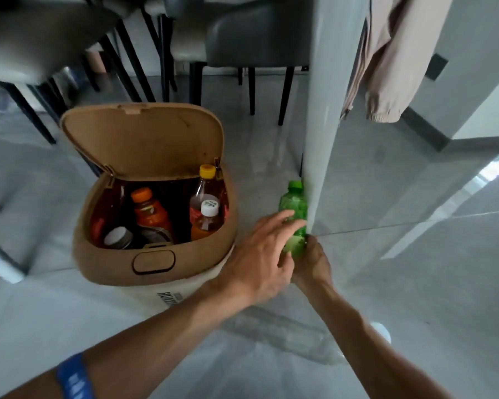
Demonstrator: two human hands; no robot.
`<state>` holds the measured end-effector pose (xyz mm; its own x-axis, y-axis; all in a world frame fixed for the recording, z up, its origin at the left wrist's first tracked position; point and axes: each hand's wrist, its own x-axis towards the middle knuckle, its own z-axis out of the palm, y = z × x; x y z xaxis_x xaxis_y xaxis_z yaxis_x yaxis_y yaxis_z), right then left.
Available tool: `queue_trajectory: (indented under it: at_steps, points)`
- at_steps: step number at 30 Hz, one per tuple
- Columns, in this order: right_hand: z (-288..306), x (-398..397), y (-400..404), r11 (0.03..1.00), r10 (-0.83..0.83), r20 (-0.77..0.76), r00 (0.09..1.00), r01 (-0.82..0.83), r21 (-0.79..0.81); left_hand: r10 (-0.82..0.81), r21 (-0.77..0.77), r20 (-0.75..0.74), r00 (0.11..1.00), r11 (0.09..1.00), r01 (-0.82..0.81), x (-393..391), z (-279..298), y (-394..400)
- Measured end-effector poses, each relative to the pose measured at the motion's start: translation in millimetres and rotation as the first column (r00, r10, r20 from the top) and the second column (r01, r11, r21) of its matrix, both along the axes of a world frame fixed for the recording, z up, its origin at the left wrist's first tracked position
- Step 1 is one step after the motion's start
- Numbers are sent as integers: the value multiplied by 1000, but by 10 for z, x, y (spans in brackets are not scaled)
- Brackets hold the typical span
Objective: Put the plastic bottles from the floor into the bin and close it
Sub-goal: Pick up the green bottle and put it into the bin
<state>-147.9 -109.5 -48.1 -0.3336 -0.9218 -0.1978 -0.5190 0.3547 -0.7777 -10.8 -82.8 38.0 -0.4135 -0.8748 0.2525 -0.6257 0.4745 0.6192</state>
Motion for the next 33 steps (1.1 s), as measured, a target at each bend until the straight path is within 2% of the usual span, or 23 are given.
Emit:
queue_trajectory:
  at_steps: [1,2,5,7,9,12,14,15,17,20,22,24,27,29,31,32,33]
  points:
    - [175,52,69,985,-22,75,997,35,-168,-4,-72,-32,999,997,1,12,159,-22]
    - [348,110,128,951,-22,77,997,44,-306,1,-138,-60,998,990,-9,34,325,-54]
    - [844,418,216,835,64,-54,996,-83,-544,95,-317,-113,989,940,-127,265,824,-164]
    - [1078,625,178,782,118,-145,982,-182,-597,246,-395,-155,957,873,-288,512,1075,-243]
    - [1252,831,119,761,142,-216,966,-246,-600,342,-385,-211,916,832,-399,802,1246,-269]
    - [1375,1092,62,707,201,-256,945,-321,-630,298,-290,-336,894,870,-399,1178,1368,-249]
    - [1399,1241,52,685,322,-262,910,-414,-599,293,-222,-410,864,887,-405,1373,1426,-244]
    - [1391,1294,50,690,397,-251,883,-467,-552,295,-211,-401,867,892,-401,1457,1440,-254]
    - [1329,1344,54,690,488,-247,837,-543,-479,295,-261,-265,918,895,-363,1595,1413,-268]
    - [1219,1286,113,712,450,-265,853,-522,-470,258,-281,-36,966,924,-257,1746,1184,-258]
    - [1153,1160,147,731,417,-261,871,-492,-473,236,-167,31,971,959,-228,1786,926,-267]
    - [1095,980,181,757,382,-268,885,-465,-459,227,-55,159,961,974,-221,1784,632,-313]
    - [1022,695,297,778,365,-306,879,-469,-419,225,100,347,910,956,-275,1757,325,-385]
    - [921,407,450,806,299,-399,867,-453,-381,230,105,376,897,952,-288,1700,247,-448]
    - [768,76,656,869,192,-577,794,-411,-276,241,80,381,893,953,-291,1662,229,-518]
    - [672,-61,765,915,185,-681,709,-377,-144,242,82,394,887,951,-297,1679,234,-546]
    - [556,-199,901,950,240,-751,615,-308,51,240,89,406,882,950,-299,1669,216,-572]
